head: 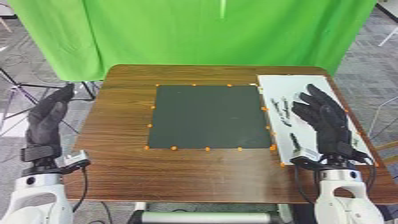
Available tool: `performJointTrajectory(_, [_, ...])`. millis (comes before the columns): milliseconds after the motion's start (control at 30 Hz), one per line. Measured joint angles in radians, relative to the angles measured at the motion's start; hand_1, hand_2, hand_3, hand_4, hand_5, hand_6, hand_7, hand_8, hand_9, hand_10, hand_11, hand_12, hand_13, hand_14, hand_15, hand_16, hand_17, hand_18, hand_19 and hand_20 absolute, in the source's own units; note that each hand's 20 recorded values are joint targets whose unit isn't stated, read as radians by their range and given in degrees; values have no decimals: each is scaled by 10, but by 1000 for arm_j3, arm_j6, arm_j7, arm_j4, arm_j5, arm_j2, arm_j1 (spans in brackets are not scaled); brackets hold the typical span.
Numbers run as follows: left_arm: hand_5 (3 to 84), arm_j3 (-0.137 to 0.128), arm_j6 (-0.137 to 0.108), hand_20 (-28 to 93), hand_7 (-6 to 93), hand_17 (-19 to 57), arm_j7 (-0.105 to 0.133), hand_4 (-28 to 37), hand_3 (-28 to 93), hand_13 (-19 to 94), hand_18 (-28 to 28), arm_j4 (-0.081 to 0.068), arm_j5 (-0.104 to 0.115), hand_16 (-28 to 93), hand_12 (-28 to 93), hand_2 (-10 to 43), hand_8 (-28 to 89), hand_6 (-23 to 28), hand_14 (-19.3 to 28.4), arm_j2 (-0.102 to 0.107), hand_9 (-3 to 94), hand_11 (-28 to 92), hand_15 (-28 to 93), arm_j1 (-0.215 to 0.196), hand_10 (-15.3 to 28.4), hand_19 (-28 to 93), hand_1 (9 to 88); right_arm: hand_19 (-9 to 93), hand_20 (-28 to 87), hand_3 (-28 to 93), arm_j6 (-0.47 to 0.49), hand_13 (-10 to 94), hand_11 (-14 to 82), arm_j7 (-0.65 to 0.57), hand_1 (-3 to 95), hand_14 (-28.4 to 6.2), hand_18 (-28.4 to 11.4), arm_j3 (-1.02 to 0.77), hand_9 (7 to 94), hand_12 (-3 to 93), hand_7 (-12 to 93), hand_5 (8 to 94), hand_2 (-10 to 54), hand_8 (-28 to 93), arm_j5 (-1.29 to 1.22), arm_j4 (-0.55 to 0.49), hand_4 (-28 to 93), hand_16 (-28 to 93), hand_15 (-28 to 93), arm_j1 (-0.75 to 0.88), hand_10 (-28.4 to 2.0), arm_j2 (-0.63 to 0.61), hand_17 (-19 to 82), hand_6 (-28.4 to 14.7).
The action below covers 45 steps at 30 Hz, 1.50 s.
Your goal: Arrange flowers
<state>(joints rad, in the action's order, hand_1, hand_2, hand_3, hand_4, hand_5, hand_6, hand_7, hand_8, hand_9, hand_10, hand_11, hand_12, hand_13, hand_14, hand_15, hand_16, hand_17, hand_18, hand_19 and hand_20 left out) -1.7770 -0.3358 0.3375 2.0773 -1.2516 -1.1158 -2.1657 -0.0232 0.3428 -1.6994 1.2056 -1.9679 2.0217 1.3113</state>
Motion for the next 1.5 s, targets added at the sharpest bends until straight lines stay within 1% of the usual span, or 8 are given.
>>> performJointTrajectory(100, [399,-3,10,107,141,35,-9,-283,625,253,63,0,-36,-23,59,30,-85,25,139,-1,363,133,53,0,126,10,192,77,290,668,0,384,54,-8,165,-173,-210,4,438,180,127,412,-95,-82,13,0,-221,236,117,-1,-150,-2,220,-13])
performJointTrajectory(300, [400,-11,20,107,140,36,-16,-283,625,254,63,0,-37,-23,60,30,-85,25,140,-1,364,134,53,0,126,10,192,107,310,666,-3,400,55,-18,167,-173,-209,9,443,182,128,414,-95,-80,25,-1,-217,239,122,-2,-150,-6,231,-15])
performJointTrajectory(533, [400,-21,45,107,139,36,-35,-283,624,255,63,0,-75,-22,62,32,-85,25,141,-1,364,135,53,5,126,10,193,418,484,658,-72,582,116,-60,237,-151,-190,25,522,222,164,450,-95,-79,46,-22,-211,268,191,-4,-158,-39,309,-24])
performJointTrajectory(633, [400,-31,59,107,139,36,-44,-283,623,256,63,2,-95,-21,63,32,-84,25,141,-1,365,136,54,7,126,10,193,537,503,652,-141,628,144,-134,250,-144,-196,31,543,226,173,469,-95,-78,119,-55,-204,267,264,-3,-159,-71,324,-27])
performJointTrajectory(967, [400,-46,81,107,136,36,-64,-283,623,265,64,18,-101,-18,66,33,-83,26,145,0,366,138,58,2,127,11,194,772,543,631,-254,738,317,-342,322,-105,-207,4,658,284,265,558,-95,-75,344,-182,-198,282,498,46,-157,-235,386,-19])
performJointTrajectory(1233, [399,-63,95,107,134,34,-82,-283,622,275,67,32,-107,-15,68,33,-82,27,151,1,368,139,62,-19,128,15,195,924,533,603,-413,857,447,-690,354,-49,-190,92,767,356,383,659,-95,-71,799,-210,-207,316,606,73,-125,-368,512,-17])
performJointTrajectory(1333, [398,-70,101,107,133,34,-88,-283,619,278,68,36,-109,-14,69,34,-82,27,152,1,368,139,63,-26,129,16,197,931,545,600,-375,877,455,-786,343,-40,-185,98,787,360,394,678,-95,-69,882,-213,-208,321,614,72,-120,-375,539,-14])
performJointTrajectory(1500, [398,-77,116,106,131,34,-97,-283,616,280,68,38,-121,-13,70,34,-81,28,153,1,368,138,64,-28,129,17,198,932,590,589,-138,914,469,-860,330,-31,-180,87,825,363,409,724,-95,-53,1010,-226,-204,328,626,73,-115,-390,580,-9])
